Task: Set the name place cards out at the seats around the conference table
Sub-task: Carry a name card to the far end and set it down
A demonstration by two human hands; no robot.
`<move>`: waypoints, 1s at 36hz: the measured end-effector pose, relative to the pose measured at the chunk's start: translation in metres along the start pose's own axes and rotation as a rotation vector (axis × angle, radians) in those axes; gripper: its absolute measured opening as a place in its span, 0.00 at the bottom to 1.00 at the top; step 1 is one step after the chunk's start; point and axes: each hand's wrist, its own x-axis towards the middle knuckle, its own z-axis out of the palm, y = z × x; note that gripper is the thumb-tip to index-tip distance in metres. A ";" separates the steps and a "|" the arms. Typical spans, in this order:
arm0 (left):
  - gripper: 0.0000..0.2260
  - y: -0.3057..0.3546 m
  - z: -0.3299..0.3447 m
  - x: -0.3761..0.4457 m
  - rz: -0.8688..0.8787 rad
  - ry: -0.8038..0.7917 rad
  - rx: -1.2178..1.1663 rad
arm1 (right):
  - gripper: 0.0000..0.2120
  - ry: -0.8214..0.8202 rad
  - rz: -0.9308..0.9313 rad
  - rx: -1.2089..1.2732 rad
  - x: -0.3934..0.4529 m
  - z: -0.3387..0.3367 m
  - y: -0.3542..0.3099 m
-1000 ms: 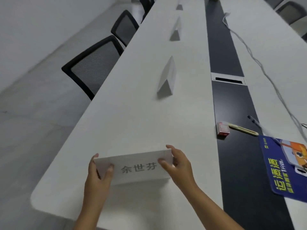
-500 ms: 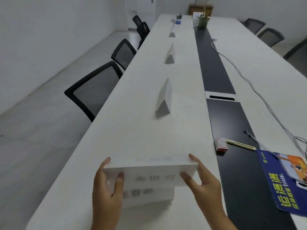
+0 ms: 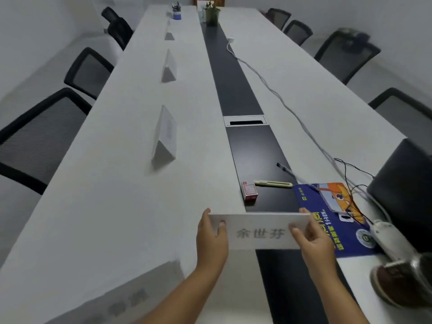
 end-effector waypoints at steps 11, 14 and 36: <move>0.20 -0.029 0.018 0.026 -0.147 0.102 0.048 | 0.24 -0.107 0.111 -0.005 0.043 0.027 0.027; 0.20 -0.030 0.021 0.032 -0.154 0.103 0.058 | 0.24 -0.102 0.122 -0.015 0.048 0.028 0.032; 0.22 -0.030 0.028 0.038 -0.108 0.013 0.141 | 0.22 -0.100 0.125 -0.057 0.066 0.010 0.042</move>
